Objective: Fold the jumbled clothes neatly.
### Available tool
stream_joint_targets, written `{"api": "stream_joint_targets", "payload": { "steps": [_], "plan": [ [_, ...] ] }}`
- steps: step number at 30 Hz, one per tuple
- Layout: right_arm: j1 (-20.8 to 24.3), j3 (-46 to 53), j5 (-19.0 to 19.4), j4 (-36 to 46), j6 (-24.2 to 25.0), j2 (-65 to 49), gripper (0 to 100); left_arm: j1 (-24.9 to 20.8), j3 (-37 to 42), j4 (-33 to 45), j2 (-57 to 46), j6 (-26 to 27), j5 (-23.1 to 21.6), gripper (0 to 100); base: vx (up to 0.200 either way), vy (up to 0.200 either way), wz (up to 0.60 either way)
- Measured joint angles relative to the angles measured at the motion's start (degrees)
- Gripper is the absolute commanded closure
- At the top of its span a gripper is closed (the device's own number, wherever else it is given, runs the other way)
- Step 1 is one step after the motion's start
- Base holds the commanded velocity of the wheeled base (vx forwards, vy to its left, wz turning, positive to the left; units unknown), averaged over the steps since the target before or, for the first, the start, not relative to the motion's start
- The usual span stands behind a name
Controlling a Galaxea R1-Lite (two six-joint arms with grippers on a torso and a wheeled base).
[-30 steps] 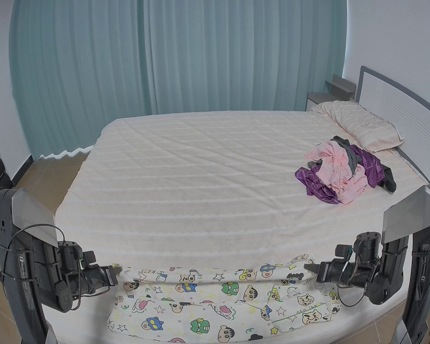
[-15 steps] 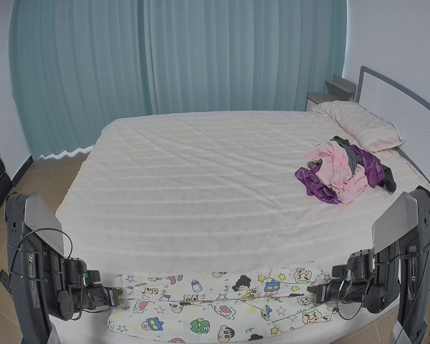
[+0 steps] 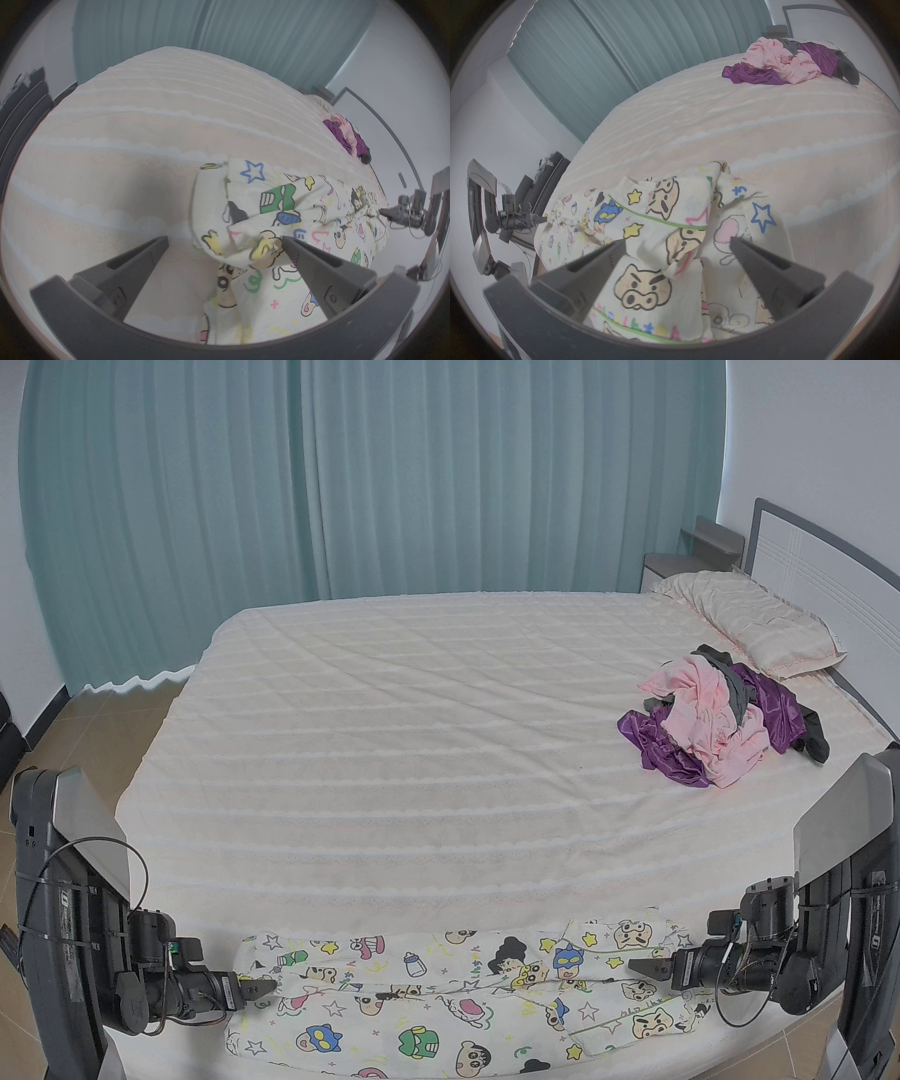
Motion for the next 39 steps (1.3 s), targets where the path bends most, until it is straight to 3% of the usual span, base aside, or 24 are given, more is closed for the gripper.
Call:
{"api": "stream_joint_targets", "payload": {
  "steps": [9,15,18,25,26,39],
  "plan": [
    [1.4,2.4,0.1,0.0,7.3,-2.4,0,4.6,0.1,0.1,-2.5,-13.3,-3.6,0,0.000,0.000,0.00],
    [4.4,2.4,-0.7,0.0,12.0,-1.6,0,4.5,0.2,0.1,-6.3,-29.5,-4.2,0,0.000,0.000,0.00],
    [5.6,1.8,-1.9,0.0,12.8,-0.1,0,3.3,0.1,0.1,-8.5,-34.9,-3.8,0,0.000,0.000,0.00],
    [6.9,-0.9,-3.7,0.0,12.5,3.7,0,0.9,0.1,0.1,-11.3,-36.6,-1.7,0,0.000,0.000,0.00],
    [7.0,-1.4,-3.7,0.0,12.6,3.8,100,0.8,0.1,0.1,-11.5,-36.6,-1.7,0,0.000,0.000,0.00],
    [6.7,-3.5,-3.9,0.0,17.7,3.2,100,0.4,0.1,0.1,-12.3,-36.5,-1.5,0,0.000,0.000,0.00]
  ]
}}
